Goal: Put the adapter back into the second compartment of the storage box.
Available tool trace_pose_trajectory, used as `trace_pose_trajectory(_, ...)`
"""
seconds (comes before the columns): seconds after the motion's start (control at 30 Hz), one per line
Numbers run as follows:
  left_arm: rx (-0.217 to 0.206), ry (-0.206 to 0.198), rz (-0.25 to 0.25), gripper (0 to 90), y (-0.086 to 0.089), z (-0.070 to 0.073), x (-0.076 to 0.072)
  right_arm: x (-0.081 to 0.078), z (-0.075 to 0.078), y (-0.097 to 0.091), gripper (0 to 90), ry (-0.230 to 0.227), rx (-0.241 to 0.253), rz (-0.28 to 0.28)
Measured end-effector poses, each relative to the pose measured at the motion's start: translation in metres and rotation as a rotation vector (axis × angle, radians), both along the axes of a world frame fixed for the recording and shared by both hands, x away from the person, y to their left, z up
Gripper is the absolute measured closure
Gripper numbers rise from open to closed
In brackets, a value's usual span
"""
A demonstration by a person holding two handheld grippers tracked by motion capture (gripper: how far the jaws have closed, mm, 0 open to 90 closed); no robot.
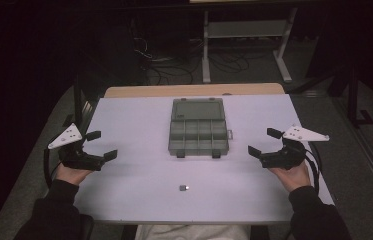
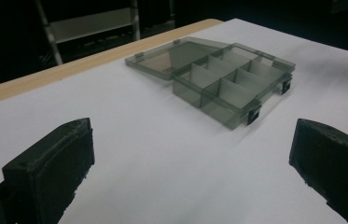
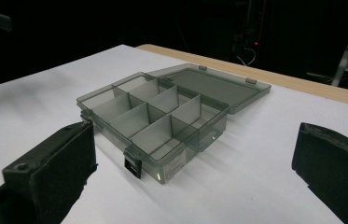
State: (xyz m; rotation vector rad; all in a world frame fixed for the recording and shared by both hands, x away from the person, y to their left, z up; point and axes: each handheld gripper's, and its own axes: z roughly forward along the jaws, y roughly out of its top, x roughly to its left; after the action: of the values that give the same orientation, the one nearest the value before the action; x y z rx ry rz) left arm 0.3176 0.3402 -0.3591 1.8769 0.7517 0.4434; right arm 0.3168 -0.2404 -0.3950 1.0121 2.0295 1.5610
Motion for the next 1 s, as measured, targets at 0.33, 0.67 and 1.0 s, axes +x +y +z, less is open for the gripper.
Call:
trace_pose_trajectory(0.33,0.083,0.004,-0.071,0.0,-0.025,0.008,0.003,-0.001,0.000,-0.001,0.0,-0.001,0.005,0.002)
trace_pose_trajectory(0.67,0.133,0.007,-0.117,0.0,-0.042,0.013,0.006,-0.001,0.000,0.000,0.0,0.000,-0.001,0.006)
trace_pose_trajectory(1.0,0.177,0.018,-0.155,0.0,-0.057,0.014,0.008,-0.001,0.000,0.000,0.0,0.001,-0.001,0.009)
